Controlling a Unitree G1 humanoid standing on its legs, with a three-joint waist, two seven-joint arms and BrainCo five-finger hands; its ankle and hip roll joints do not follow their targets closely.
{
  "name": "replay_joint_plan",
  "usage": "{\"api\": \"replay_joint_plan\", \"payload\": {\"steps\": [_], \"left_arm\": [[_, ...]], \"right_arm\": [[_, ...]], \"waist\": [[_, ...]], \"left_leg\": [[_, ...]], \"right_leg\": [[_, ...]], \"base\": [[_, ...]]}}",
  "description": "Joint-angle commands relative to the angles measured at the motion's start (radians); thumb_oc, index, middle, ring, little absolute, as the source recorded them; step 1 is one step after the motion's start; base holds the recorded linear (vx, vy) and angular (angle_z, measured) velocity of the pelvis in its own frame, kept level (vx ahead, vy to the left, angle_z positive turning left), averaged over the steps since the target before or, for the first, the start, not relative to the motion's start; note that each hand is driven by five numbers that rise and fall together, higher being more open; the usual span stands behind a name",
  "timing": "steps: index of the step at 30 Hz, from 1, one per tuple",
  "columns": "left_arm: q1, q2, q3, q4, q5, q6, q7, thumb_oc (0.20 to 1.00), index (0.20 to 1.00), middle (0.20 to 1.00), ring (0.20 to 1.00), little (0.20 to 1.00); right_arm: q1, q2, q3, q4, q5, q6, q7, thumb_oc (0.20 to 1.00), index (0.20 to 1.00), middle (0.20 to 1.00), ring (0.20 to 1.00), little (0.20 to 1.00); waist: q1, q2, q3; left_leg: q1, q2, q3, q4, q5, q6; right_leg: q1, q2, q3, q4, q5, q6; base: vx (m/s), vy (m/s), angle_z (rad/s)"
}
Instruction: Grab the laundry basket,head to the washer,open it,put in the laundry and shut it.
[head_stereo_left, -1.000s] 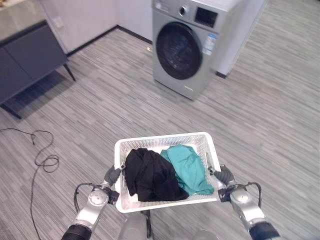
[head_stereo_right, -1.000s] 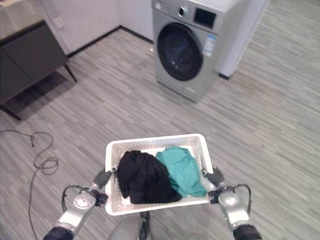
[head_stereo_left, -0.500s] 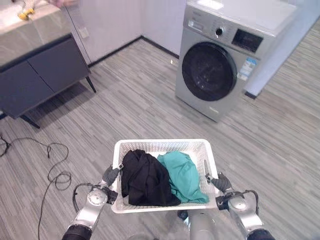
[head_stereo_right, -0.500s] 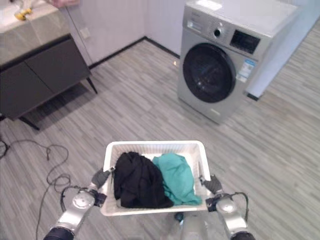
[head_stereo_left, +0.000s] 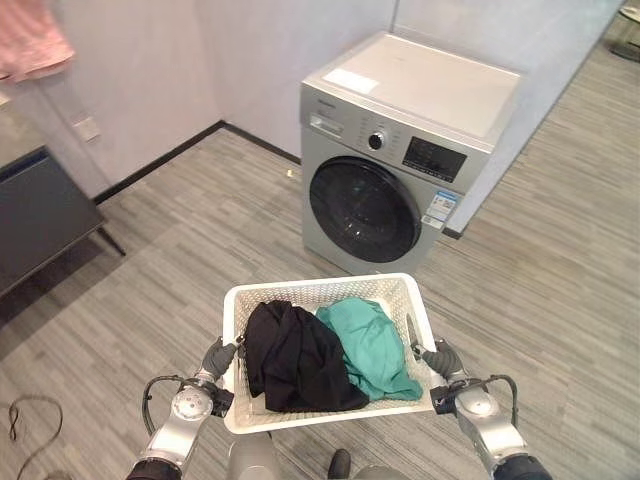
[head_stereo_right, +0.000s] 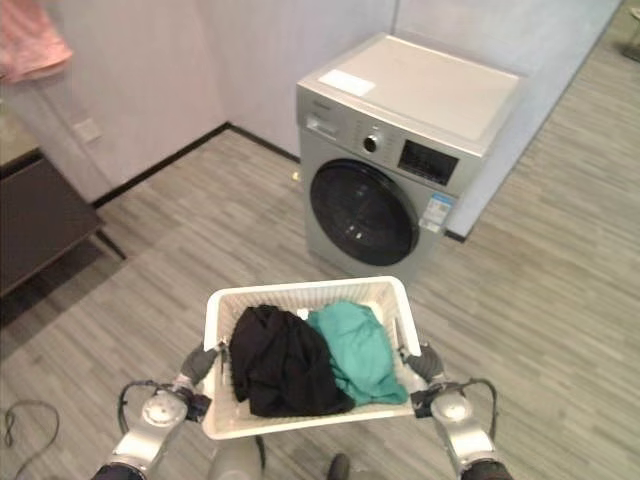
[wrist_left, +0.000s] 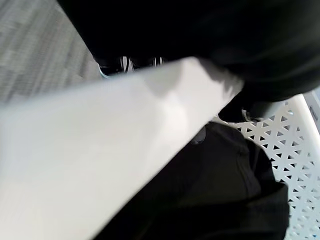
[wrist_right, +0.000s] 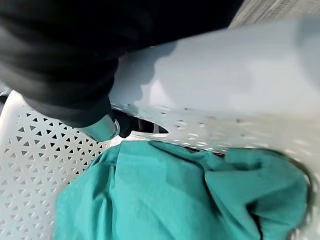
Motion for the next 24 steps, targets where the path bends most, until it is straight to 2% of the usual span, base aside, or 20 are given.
{"api": "replay_joint_plan", "payload": {"steps": [1, 2, 4, 5, 7, 8, 9, 10, 11, 12, 13, 14, 15, 16, 17, 18, 19, 21, 23, 24], "left_arm": [[0.029, 0.113, 0.166, -0.01, -0.092, -0.034, 0.101, 0.2, 0.2, 0.2, 0.2, 0.2], [0.029, 0.114, 0.166, -0.01, -0.092, -0.034, 0.101, 0.2, 0.2, 0.2, 0.2, 0.2], [0.036, 0.119, 0.171, -0.012, -0.091, -0.033, 0.107, 0.2, 0.2, 0.2, 0.2, 0.2], [0.044, 0.124, 0.175, -0.013, -0.088, -0.035, 0.109, 0.2, 0.2, 0.2, 0.2, 0.2], [0.055, 0.126, 0.18, -0.016, -0.085, -0.033, 0.104, 0.2, 0.2, 0.2, 0.2, 0.2], [0.067, 0.132, 0.185, -0.021, -0.083, -0.038, 0.102, 0.2, 0.2, 0.2, 0.2, 0.2], [0.067, 0.132, 0.185, -0.021, -0.083, -0.038, 0.101, 0.2, 0.2, 0.2, 0.2, 0.2], [0.072, 0.141, 0.188, -0.024, -0.081, -0.038, 0.098, 0.2, 0.2, 0.2, 0.2, 0.2], [0.092, 0.166, 0.205, -0.039, -0.072, -0.034, 0.095, 0.2, 0.2, 0.2, 0.2, 0.2], [0.096, 0.176, 0.209, -0.046, -0.062, -0.03, 0.096, 0.2, 0.2, 0.2, 0.2, 0.2], [0.095, 0.176, 0.21, -0.046, -0.062, -0.03, 0.096, 0.2, 0.2, 0.2, 0.2, 0.2], [0.105, 0.185, 0.217, -0.059, -0.053, -0.026, 0.095, 0.2, 0.2, 0.2, 0.2, 0.2], [0.117, 0.195, 0.232, -0.078, -0.05, -0.025, 0.093, 0.2, 0.2, 0.2, 0.2, 0.2], [0.129, 0.205, 0.25, -0.094, -0.05, -0.022, 0.095, 0.2, 0.2, 0.2, 0.2, 0.2], [0.138, 0.22, 0.277, -0.13, -0.03, -0.016, 0.096, 0.2, 0.2, 0.2, 0.2, 0.2], [0.14, 0.219, 0.278, -0.134, -0.029, -0.014, 0.095, 0.2, 0.2, 0.2, 0.2, 0.2], [0.144, 0.223, 0.292, -0.149, -0.021, -0.015, 0.095, 0.2, 0.2, 0.2, 0.2, 0.2], [0.154, 0.226, 0.315, -0.181, -0.015, -0.023, 0.088, 0.2, 0.2, 0.2, 0.2, 0.2], [0.153, 0.225, 0.322, -0.201, -0.012, -0.035, 0.084, 0.2, 0.2, 0.2, 0.2, 0.2], [0.153, 0.223, 0.332, -0.216, 0.0, -0.043, 0.086, 0.2, 0.2, 0.2, 0.2, 0.2]], "right_arm": [[-0.031, -0.107, -0.11, 0.015, 0.044, -0.061, -0.036, 0.2, 0.2, 0.2, 0.2, 0.2], [-0.032, -0.106, -0.109, 0.015, 0.044, -0.062, -0.036, 0.2, 0.2, 0.2, 0.2, 0.2], [-0.05, -0.099, -0.106, 0.03, 0.047, -0.064, -0.043, 0.2, 0.2, 0.2, 0.2, 0.2], [-0.06, -0.093, -0.11, 0.042, 0.053, -0.064, -0.048, 0.2, 0.2, 0.2, 0.2, 0.2], [-0.062, -0.089, -0.109, 0.047, 0.052, -0.061, -0.045, 0.2, 0.2, 0.2, 0.2, 0.2], [-0.061, -0.078, -0.122, 0.058, 0.044, -0.059, -0.048, 0.2, 0.2, 0.2, 0.2, 0.2], [-0.061, -0.078, -0.122, 0.058, 0.044, -0.059, -0.048, 0.2, 0.2, 0.2, 0.2, 0.2], [-0.054, -0.072, -0.131, 0.063, 0.041, -0.057, -0.046, 0.2, 0.2, 0.2, 0.2, 0.2], [-0.052, -0.055, -0.156, 0.075, 0.02, -0.05, -0.048, 0.2, 0.2, 0.2, 0.2, 0.2], [-0.049, -0.051, -0.166, 0.071, 0.014, -0.045, -0.049, 0.2, 0.2, 0.2, 0.2, 0.2], [-0.049, -0.051, -0.167, 0.07, 0.014, -0.044, -0.049, 0.2, 0.2, 0.2, 0.2, 0.2], [-0.047, -0.05, -0.178, 0.056, 0.008, -0.039, -0.049, 0.2, 0.2, 0.2, 0.2, 0.2], [-0.046, -0.054, -0.19, 0.038, 0.0, -0.038, -0.053, 0.2, 0.2, 0.2, 0.2, 0.2], [-0.042, -0.054, -0.198, 0.024, -0.012, -0.038, -0.056, 0.2, 0.2, 0.2, 0.2, 0.2], [-0.032, -0.06, -0.227, -0.012, -0.025, -0.034, -0.066, 0.2, 0.2, 0.2, 0.2, 0.2], [-0.028, -0.059, -0.229, -0.018, -0.026, -0.031, -0.065, 0.2, 0.2, 0.2, 0.2, 0.2], [-0.021, -0.069, -0.241, -0.045, -0.037, -0.033, -0.067, 0.2, 0.2, 0.2, 0.2, 0.2], [0.003, -0.087, -0.269, -0.088, -0.051, -0.034, -0.067, 0.2, 0.2, 0.2, 0.2, 0.2], [0.011, -0.097, -0.288, -0.102, -0.053, -0.039, -0.074, 0.2, 0.2, 0.2, 0.2, 0.2], [0.017, -0.104, -0.3, -0.129, -0.061, -0.04, -0.076, 0.2, 0.2, 0.2, 0.2, 0.2]], "waist": [[0.084, 0.033, 0.02], [0.085, 0.033, 0.02], [0.1, 0.04, 0.027], [0.108, 0.045, 0.028], [0.114, 0.048, 0.019], [0.118, 0.052, 0.007], [0.119, 0.051, 0.007], [0.122, 0.044, 0.002], [0.127, 0.028, -0.016], [0.12, 0.028, -0.016], [0.122, 0.029, -0.018], [0.113, 0.035, -0.012], [0.104, 0.049, -0.002], [0.1, 0.058, 0.005], [0.089, 0.07, 0.006], [0.087, 0.069, 0.007], [0.082, 0.066, 0.008], [0.067, 0.059, 0.011], [0.059, 0.048, 0.015], [0.048, 0.04, 0.016]], "left_leg": [[0.018, 0.003, -0.095, -0.2, 0.187, -0.001], [0.024, 0.005, -0.094, -0.21, 0.192, -0.003], [-0.001, 0.013, -0.147, -0.242, 0.216, -0.02], [-0.01, 0.018, -0.17, -0.217, 0.226, -0.023], [0.006, 0.021, -0.174, -0.207, 0.216, -0.02], [0.01, 0.004, -0.188, -0.135, 0.221, -0.015], [0.007, 0.002, -0.186, -0.127, 0.216, -0.013], [0.001, -0.018, -0.182, -0.071, 0.199, -0.003], [0.045, -0.074, -0.138, 0.002, 0.109, 0.061], [0.067, -0.087, -0.122, 0.004, 0.092, 0.082], [0.065, -0.085, -0.12, 0.0, 0.097, 0.084], [0.091, -0.094, -0.101, -0.004, 0.082, 0.106], [0.119, -0.092, -0.081, -0.01, 0.065, 0.125], [0.149, -0.091, -0.06, -0.015, 0.048, 0.137], [0.198, -0.091, -0.029, -0.038, 0.031, 0.148], [0.201, -0.093, -0.03, -0.042, 0.031, 0.148], [0.216, -0.101, -0.022, -0.047, 0.021, 0.15], [0.252, -0.118, -0.009, -0.064, -0.002, 0.152], [0.286, -0.126, -0.004, -0.073, -0.036, 0.141], [0.301, -0.131, -0.012, -0.078, -0.053, 0.13]], "right_leg": [[-0.034, 0.005, -0.037, 0.028, -0.08, 0.104], [-0.035, 0.006, -0.036, 0.032, -0.083, 0.103], [-0.011, 0.014, -0.002, 0.055, -0.117, 0.099], [0.01, 0.01, 0.02, 0.076, -0.136, 0.106], [0.015, 0.006, 0.03, 0.091, -0.144, 0.113], [0.033, -0.013, 0.048, 0.131, -0.164, 0.119], [0.031, -0.015, 0.049, 0.135, -0.167, 0.121], [0.033, -0.035, 0.057, 0.171, -0.171, 0.131], [-0.027, -0.119, 0.073, 0.373, -0.114, 0.185], [-0.062, -0.142, 0.085, 0.461, -0.063, 0.2], [-0.067, -0.142, 0.087, 0.462, -0.059, 0.201], [-0.117, -0.159, 0.104, 0.562, 0.003, 0.214], [-0.164, -0.175, 0.094, 0.647, 0.051, 0.223], [-0.205, -0.211, 0.067, 0.708, 0.07, 0.24], [-0.265, -0.277, -0.009, 0.72, 0.109, 0.236], [-0.261, -0.279, -0.011, 0.719, 0.107, 0.236], [-0.275, -0.295, -0.04, 0.674, 0.108, 0.233], [-0.286, -0.298, -0.089, 0.548, 0.102, 0.23], [-0.294, -0.298, -0.098, 0.381, 0.092, 0.232], [-0.306, -0.299, -0.076, 0.233, 0.12, 0.239]], "base": [[0.32, 0.221, -0.73], [0.32, 0.212, -0.97], [0.31, 0.242, -0.66], [0.3, 0.267, -0.64], [0.29, 0.313, -0.73], [0.3, 0.343, -0.41], [0.33, 0.362, -0.04], [0.46, 0.529, -0.16], [0.55, 0.675, -0.36], [0.42, 0.563, -0.64], [0.14, 0.301, -0.5], [0.09, 0.299, -0.4], [0.14, 0.399, -0.44], [0.23, 0.464, -0.36], [0.19, 0.315, -0.36], [0.21, 0.262, -0.41], [0.17, 0.094, -0.5], [0.24, 0.085, -0.49], [0.27, -0.071, -0.3], [0.34, -0.151, 0.06]]}}
